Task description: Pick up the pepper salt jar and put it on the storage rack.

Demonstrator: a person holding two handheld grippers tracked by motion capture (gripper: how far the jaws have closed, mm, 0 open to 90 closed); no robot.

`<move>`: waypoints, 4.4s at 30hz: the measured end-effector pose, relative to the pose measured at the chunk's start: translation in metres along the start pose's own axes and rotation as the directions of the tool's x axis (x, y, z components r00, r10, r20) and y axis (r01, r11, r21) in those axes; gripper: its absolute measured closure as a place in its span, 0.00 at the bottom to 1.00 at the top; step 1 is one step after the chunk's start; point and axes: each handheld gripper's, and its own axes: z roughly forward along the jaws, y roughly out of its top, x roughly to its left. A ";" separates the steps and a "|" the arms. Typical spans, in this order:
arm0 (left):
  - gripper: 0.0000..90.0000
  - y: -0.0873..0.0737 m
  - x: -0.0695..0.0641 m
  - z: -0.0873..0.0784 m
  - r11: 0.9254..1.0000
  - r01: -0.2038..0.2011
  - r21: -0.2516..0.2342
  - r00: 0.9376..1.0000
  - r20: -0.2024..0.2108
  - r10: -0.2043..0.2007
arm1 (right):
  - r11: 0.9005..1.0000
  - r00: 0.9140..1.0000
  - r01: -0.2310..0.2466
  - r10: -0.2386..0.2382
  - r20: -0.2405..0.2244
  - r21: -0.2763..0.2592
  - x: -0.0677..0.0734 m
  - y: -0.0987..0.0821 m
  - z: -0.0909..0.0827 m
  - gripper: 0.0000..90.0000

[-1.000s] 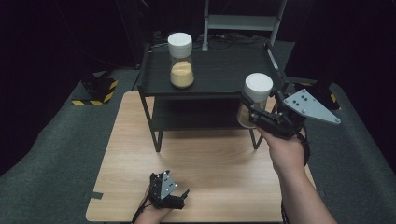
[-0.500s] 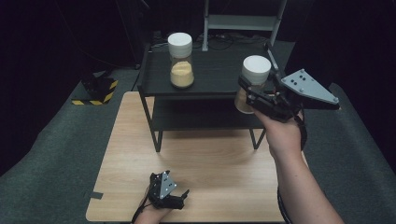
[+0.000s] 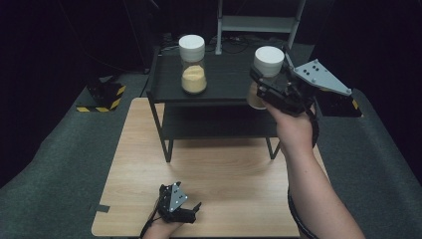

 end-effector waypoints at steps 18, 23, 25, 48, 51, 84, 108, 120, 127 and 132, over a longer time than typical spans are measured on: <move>0.01 -0.001 0.001 0.000 1.000 0.010 -0.004 1.000 0.003 -0.010 | 1.000 1.000 0.011 -0.011 0.025 0.008 -0.003 -0.005 0.040 0.38; 0.01 -0.001 0.001 -0.001 1.000 0.011 -0.006 1.000 0.004 -0.011 | 1.000 1.000 0.009 -0.009 0.030 0.016 -0.004 -0.006 0.050 0.38; 0.01 -0.001 0.001 -0.001 1.000 0.010 -0.007 1.000 0.005 -0.010 | 1.000 0.999 0.010 -0.010 0.031 0.018 -0.005 -0.006 0.053 0.38; 0.01 -0.002 0.002 -0.001 1.000 0.015 -0.011 1.000 0.007 -0.015 | 1.000 1.000 0.003 -0.004 0.029 0.019 -0.005 -0.012 0.066 0.38; 0.01 -0.002 0.002 -0.001 1.000 0.013 -0.011 1.000 0.006 -0.013 | 1.000 0.999 -0.011 0.010 0.030 0.017 -0.007 -0.013 0.065 0.38; 0.01 -0.001 -0.001 -0.001 1.000 -0.002 -0.005 1.000 0.000 0.002 | 0.999 0.998 -0.001 -0.002 0.055 0.041 0.001 -0.005 0.043 0.00; 0.01 0.000 -0.003 -0.001 1.000 -0.004 0.001 1.000 -0.008 0.004 | 0.999 0.999 0.048 -0.048 0.016 0.016 0.002 -0.017 -0.011 0.00; 0.01 0.000 -0.003 0.000 1.000 -0.004 0.003 1.000 -0.011 0.004 | 0.998 0.998 0.061 -0.062 0.009 0.025 0.004 -0.031 -0.031 0.00; 0.01 0.000 -0.004 0.000 1.000 -0.005 0.003 1.000 -0.012 0.005 | 0.997 0.997 0.070 -0.071 0.009 0.038 0.002 -0.039 -0.040 0.00; 0.01 0.000 -0.004 0.000 1.000 -0.006 0.004 1.000 -0.012 0.006 | 0.995 0.997 0.081 -0.082 0.010 0.054 0.001 -0.047 -0.047 0.00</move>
